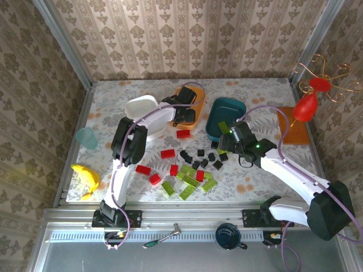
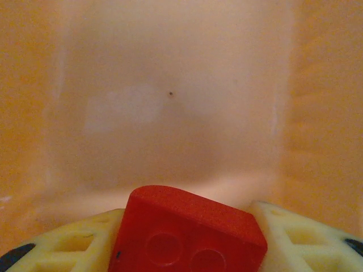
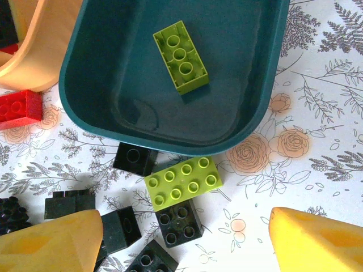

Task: Sort the legos into containers by color
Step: Move the container to the top-center of the table.

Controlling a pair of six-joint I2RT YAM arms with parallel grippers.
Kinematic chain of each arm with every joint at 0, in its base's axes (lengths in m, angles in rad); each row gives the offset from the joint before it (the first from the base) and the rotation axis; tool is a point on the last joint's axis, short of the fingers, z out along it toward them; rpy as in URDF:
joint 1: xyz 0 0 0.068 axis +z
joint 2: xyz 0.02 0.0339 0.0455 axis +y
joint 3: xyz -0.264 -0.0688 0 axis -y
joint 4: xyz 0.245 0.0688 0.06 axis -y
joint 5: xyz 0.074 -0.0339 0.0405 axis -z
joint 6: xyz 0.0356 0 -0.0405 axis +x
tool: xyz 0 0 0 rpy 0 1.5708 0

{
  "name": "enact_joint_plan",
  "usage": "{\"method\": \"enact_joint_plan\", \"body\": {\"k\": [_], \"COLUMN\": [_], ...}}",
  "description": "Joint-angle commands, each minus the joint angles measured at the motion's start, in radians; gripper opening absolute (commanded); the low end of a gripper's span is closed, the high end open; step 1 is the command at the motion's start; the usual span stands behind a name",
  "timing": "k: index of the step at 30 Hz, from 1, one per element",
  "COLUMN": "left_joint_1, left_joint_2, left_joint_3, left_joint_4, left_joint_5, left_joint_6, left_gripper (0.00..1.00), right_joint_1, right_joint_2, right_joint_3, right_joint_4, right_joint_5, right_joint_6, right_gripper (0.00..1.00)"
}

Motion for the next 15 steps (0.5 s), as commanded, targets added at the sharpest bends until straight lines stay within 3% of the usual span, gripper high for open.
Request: {"method": "enact_joint_plan", "body": {"k": [1, 10, 15], "left_joint_1": [-0.025, -0.055, -0.059], "left_joint_2": [-0.041, -0.170, -0.170], "left_joint_3": [-0.041, -0.232, -0.205], "left_joint_4": [-0.045, 0.019, 0.019], "left_joint_5": [0.027, 0.082, 0.088], "left_joint_6": [0.022, -0.023, -0.014], "left_gripper": [0.34, 0.34, 0.35], "right_joint_1": [-0.008, -0.011, -0.011], "right_joint_2": [-0.012, -0.007, 0.001], "right_joint_3": [-0.010, -0.015, -0.011], "right_joint_4": [-0.021, -0.008, -0.003], "right_joint_5": [0.028, 0.019, 0.019], "right_joint_6": [0.024, 0.032, 0.033], "right_gripper": [0.79, 0.79, 0.79]}}
